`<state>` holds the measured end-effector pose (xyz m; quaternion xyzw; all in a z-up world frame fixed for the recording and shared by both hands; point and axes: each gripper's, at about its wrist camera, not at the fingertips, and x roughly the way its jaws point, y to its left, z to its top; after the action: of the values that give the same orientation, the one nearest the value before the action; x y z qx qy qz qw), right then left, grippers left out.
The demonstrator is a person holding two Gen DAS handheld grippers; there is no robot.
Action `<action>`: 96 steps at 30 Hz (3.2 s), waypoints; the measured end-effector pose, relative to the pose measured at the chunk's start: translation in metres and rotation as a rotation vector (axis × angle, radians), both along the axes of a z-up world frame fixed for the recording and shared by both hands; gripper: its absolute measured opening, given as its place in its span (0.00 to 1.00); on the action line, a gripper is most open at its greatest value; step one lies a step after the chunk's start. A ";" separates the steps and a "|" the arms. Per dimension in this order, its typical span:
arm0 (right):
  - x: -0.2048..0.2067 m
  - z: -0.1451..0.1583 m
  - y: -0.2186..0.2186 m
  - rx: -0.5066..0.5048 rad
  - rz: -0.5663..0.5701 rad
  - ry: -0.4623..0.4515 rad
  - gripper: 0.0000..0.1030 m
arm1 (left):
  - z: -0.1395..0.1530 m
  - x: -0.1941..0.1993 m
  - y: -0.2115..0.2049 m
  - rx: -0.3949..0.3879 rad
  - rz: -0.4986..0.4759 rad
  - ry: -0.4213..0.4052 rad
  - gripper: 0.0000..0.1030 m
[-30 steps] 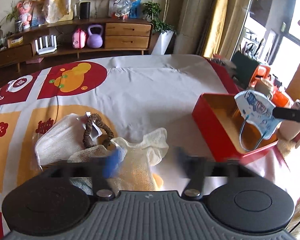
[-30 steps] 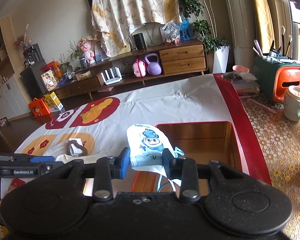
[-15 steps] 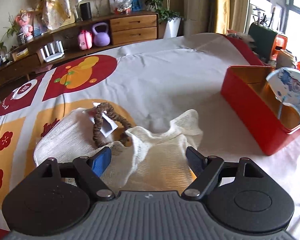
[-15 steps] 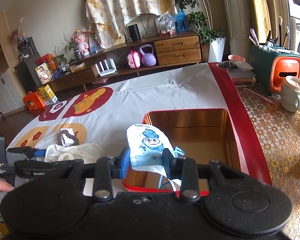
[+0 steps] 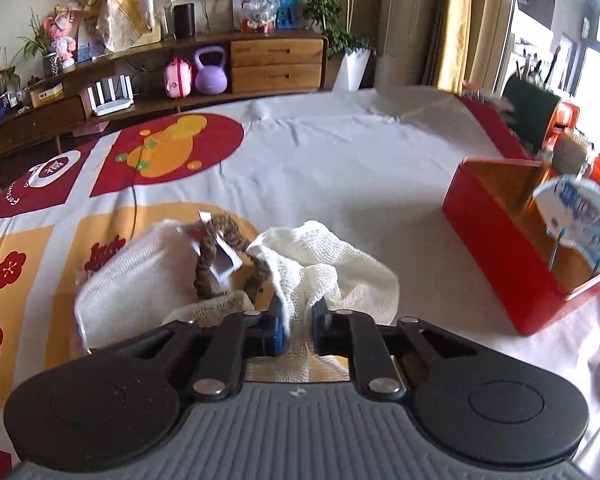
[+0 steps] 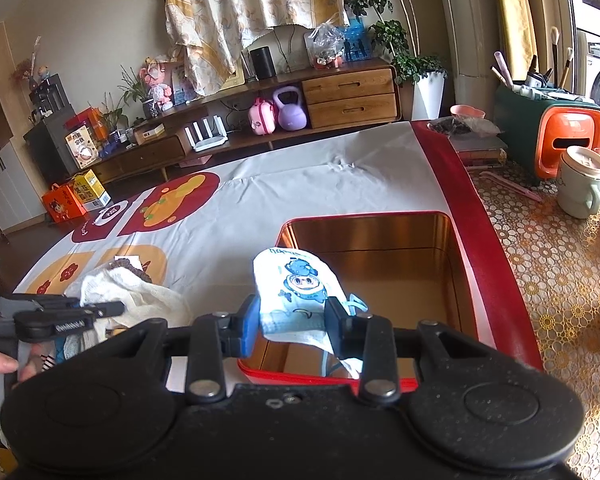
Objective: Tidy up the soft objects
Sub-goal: 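Carry the mesh cloth and bib into the red tin with both tools, then open both tools and release the cloth and bib into the tin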
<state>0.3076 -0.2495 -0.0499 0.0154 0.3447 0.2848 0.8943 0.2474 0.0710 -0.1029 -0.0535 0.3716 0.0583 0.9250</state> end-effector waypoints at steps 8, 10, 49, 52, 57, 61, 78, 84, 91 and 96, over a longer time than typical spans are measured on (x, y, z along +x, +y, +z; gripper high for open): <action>0.001 0.014 -0.014 0.039 -0.022 -0.020 0.33 | 0.053 0.000 -0.006 -0.060 -0.007 -0.068 0.10; 0.002 0.020 -0.019 0.049 -0.029 -0.029 0.33 | 0.068 0.002 -0.013 -0.067 -0.019 -0.084 0.11; 0.054 -0.040 -0.067 0.045 -0.132 0.065 0.33 | 0.027 0.164 -0.190 -0.192 -0.228 0.009 0.11; 0.056 -0.047 -0.057 0.012 -0.107 0.066 0.33 | 0.013 0.169 -0.193 -0.169 -0.247 0.056 0.11; 0.054 -0.053 -0.038 -0.087 -0.062 0.033 0.33 | -0.006 0.177 -0.196 -0.150 -0.265 0.134 0.11; 0.055 -0.058 -0.029 -0.143 -0.036 0.034 0.32 | -0.018 0.182 -0.205 -0.102 -0.300 0.192 0.11; 0.047 -0.062 -0.024 -0.168 -0.013 0.044 0.44 | -0.025 0.175 -0.219 0.010 -0.358 0.232 0.15; 0.039 -0.059 -0.026 -0.168 -0.016 0.048 0.44 | -0.017 0.166 -0.216 0.014 -0.349 0.198 0.65; 0.030 -0.049 -0.033 -0.155 -0.035 0.038 0.56 | 0.001 0.154 -0.216 0.035 -0.354 0.155 0.65; 0.022 -0.039 -0.038 -0.130 -0.049 0.026 0.59 | 0.014 0.139 -0.209 0.032 -0.352 0.138 0.66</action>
<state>0.3300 -0.2871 -0.0886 -0.0304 0.3734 0.2397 0.8957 0.3869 -0.1382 -0.0891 0.0312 0.4367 -0.0951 0.8940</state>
